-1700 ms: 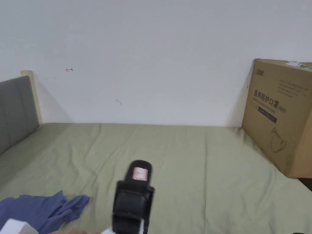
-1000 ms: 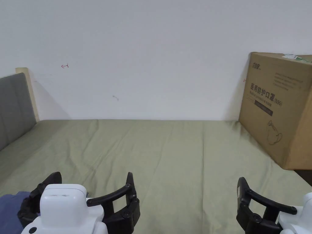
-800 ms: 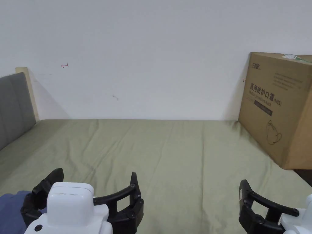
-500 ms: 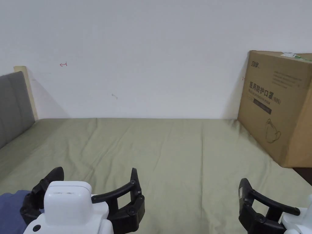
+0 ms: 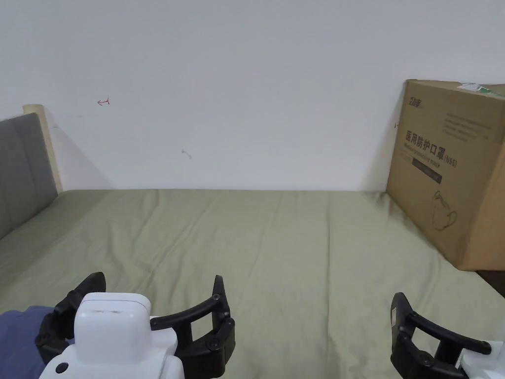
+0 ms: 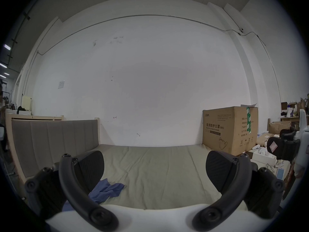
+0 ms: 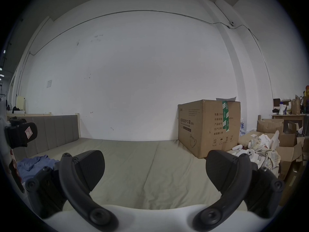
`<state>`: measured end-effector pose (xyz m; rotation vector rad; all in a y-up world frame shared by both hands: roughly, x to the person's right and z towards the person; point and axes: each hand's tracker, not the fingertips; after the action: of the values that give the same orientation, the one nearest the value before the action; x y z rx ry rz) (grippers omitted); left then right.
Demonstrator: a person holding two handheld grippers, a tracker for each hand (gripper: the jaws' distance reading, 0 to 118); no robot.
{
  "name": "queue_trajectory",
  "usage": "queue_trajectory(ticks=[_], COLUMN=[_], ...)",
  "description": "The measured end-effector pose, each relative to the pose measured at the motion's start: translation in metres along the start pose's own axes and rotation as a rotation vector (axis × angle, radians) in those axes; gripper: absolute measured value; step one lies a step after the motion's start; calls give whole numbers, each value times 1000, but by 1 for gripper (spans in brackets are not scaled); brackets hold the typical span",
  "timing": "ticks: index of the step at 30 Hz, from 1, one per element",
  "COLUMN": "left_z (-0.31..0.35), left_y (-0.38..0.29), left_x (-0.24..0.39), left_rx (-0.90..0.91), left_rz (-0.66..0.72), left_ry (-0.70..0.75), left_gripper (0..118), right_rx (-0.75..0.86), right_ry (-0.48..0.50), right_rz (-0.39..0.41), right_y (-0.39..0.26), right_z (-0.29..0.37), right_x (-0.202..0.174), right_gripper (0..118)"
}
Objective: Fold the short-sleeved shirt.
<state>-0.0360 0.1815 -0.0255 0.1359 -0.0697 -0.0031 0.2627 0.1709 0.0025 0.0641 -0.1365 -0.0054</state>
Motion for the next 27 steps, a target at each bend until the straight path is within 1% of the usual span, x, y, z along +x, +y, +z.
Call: queue_trajectory(ticks=[6, 9, 10, 11, 12, 13, 14, 15, 17, 18, 19, 24, 27], left_z=[-4, -4, -3, -1, 2, 5, 4, 1, -3, -4, -5, -7, -8], left_y=[0, -1, -1, 0, 1, 3, 3, 3, 0, -1, -3, -8, -10], left_x=[2, 5, 5, 5, 4, 4, 5, 7, 6, 6, 8, 9, 5], left_rx=[-23, -30, -30, -32, -19, 9, 5, -3, -18, -31, -32, -49, -69], left_rz=[-1, -23, -27, -28, -28, -31, -43, -73, -68, -62, -65, -41, -28], left_ry=[-44, -24, -21, -23, -33, -42, -32, -16, -42, -61, -53, -46, -57], left_gripper=[118, 118, 118, 115, 98, 60, 0, 0, 0, 0, 0, 0, 0], right_rx=[8, -11, -5, -5, 19, 31, 23, 15, -19, -29, -39, -40, -46], right_ry=[7, 3, 3, 9, 24, 17, -6, -33, 13, -4, -34, -41, -23], right_rz=[23, 21, 17, 11, -3, -2, 4, -7, -75, -83, -75, -77, -62], right_y=[0, 2, 2, 3, 3, 3, 3, 4, 4, 5, 4, 3, 4], right_z=[-1, -1, 0, 1, 3, 4, 3, 2, -2, -3, -4, -4, -5], right_x=[-3, -3, -2, 0, 1, 2, 2, 4, 11, 13, 13, 18, 18], right_gripper=[118, 118, 116, 106, 83, 33, 0, 0, 0, 0, 0, 0, 0])
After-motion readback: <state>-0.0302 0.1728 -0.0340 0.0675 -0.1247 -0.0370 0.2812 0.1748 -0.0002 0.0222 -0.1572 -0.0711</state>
